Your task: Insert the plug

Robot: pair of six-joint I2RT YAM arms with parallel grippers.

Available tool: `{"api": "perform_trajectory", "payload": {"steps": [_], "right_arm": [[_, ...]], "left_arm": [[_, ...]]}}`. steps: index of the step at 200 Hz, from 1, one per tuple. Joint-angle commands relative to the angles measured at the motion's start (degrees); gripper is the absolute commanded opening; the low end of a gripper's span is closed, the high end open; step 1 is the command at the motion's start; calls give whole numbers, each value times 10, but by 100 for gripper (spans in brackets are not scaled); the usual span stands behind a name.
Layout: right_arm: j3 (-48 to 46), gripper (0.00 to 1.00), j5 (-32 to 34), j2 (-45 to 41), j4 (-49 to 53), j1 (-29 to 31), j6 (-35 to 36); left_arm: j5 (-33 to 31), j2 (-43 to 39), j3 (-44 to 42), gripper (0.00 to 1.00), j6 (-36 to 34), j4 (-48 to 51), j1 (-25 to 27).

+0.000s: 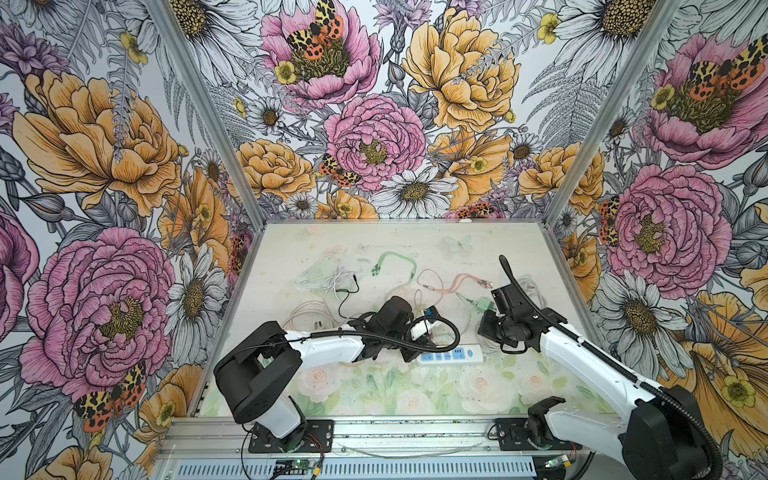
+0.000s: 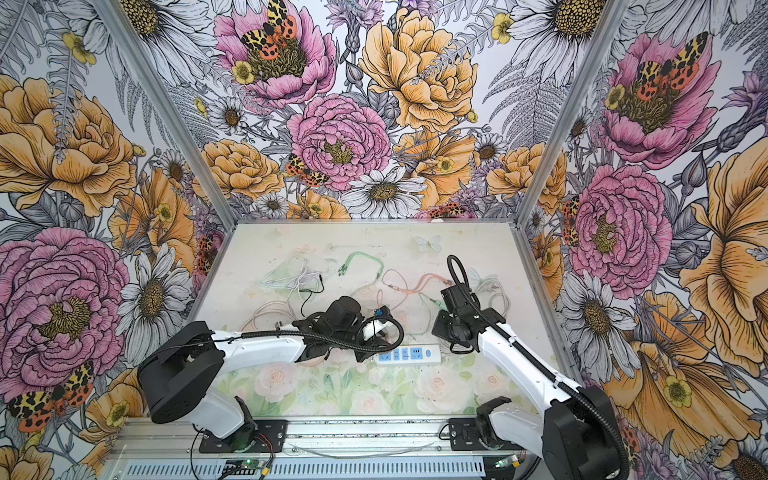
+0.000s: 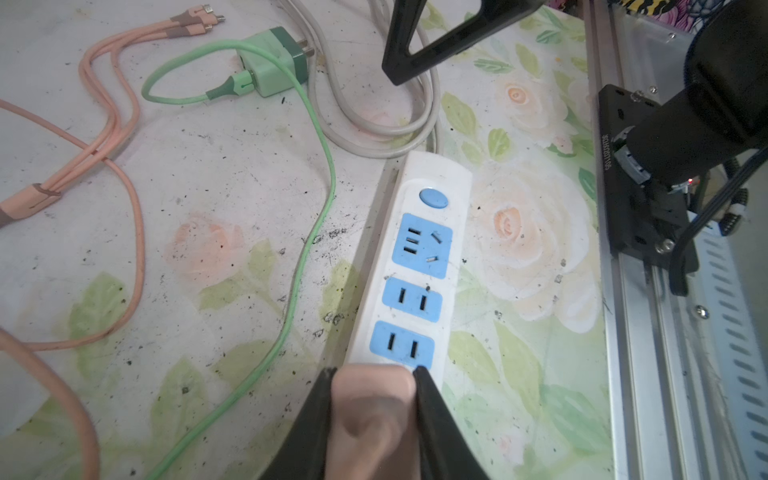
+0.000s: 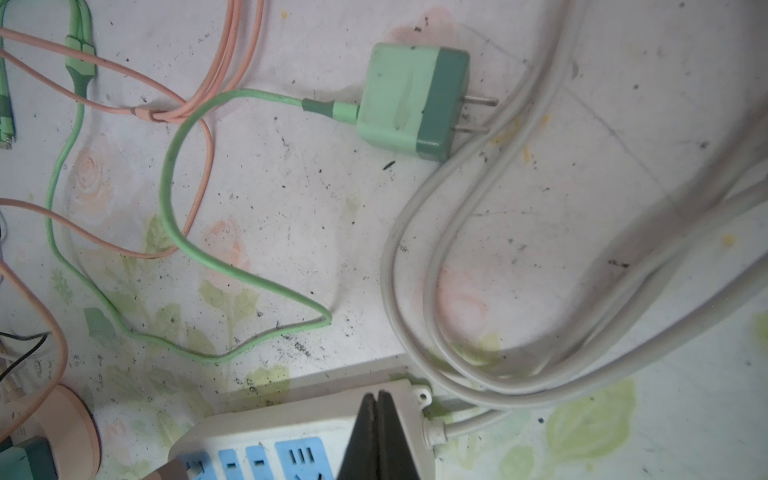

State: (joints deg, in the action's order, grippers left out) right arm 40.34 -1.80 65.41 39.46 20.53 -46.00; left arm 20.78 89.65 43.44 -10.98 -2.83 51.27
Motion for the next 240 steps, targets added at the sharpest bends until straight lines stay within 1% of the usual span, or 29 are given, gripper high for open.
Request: {"api": "perform_trajectory", "payload": {"steps": [1,32,81,129,154,175,209,223,240], "right_arm": [[2,6,-3,5,-17,-3,-8],[-6,6,-3,3,-20,-3,-12],[-23,6,-10,-4,-32,-3,-24],[-23,6,-13,-4,-37,-3,-20],[-22,6,-16,-2,-39,-3,-12],[-20,6,-23,2,-40,-3,1],[-15,6,-34,16,-44,-5,9],[-14,6,-36,17,-48,-5,9],[-15,6,-36,17,-50,-5,9]], "left_arm": [[-2,7,-14,23,-21,24,6],[-19,19,-24,25,-39,27,10],[-66,60,-23,26,-55,32,46],[-74,40,-44,26,-40,32,45],[-50,25,-57,25,-20,31,46],[-24,9,-83,23,9,3,49],[-24,-7,-96,20,47,-9,76],[-30,-7,-105,19,71,-41,90],[-54,-3,-116,19,108,-84,103]]}}
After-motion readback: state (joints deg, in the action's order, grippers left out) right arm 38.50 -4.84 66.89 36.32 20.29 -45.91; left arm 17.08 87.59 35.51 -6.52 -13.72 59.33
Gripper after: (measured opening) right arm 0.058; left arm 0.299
